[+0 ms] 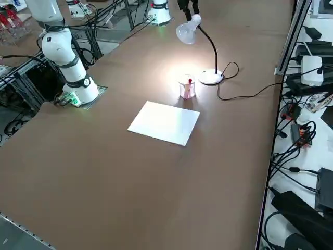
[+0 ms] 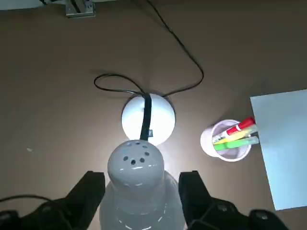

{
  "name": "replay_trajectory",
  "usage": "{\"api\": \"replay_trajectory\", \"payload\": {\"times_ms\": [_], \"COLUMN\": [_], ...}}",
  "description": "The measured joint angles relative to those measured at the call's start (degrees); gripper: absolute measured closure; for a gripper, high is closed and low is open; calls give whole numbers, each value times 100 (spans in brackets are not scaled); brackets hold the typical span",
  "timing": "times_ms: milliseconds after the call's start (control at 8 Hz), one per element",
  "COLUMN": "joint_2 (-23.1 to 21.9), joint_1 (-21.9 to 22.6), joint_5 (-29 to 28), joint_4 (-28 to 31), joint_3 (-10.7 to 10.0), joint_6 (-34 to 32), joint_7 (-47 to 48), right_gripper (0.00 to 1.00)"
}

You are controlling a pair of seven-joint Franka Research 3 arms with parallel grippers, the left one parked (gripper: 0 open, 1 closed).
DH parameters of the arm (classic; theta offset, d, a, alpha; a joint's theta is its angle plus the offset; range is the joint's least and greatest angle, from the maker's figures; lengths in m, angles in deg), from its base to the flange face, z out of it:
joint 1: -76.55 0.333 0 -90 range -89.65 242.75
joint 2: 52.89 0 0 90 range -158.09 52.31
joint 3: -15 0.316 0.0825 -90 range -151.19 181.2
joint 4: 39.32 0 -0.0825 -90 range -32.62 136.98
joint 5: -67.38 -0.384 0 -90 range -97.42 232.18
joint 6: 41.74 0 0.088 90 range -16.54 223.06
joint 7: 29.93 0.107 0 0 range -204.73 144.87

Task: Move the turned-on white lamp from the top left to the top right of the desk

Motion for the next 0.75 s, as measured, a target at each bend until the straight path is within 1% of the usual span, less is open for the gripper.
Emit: {"api": "replay_trajectory", "payload": {"times_ms": [375, 750], "joint_2": [127, 284], "joint_1": [21, 10], "joint_5": [11, 127], "joint_4": [65, 95], "joint_3": [-7, -66], "joint_6": [295, 496], "joint_7": [0, 0], "right_gripper": [6, 6]}}
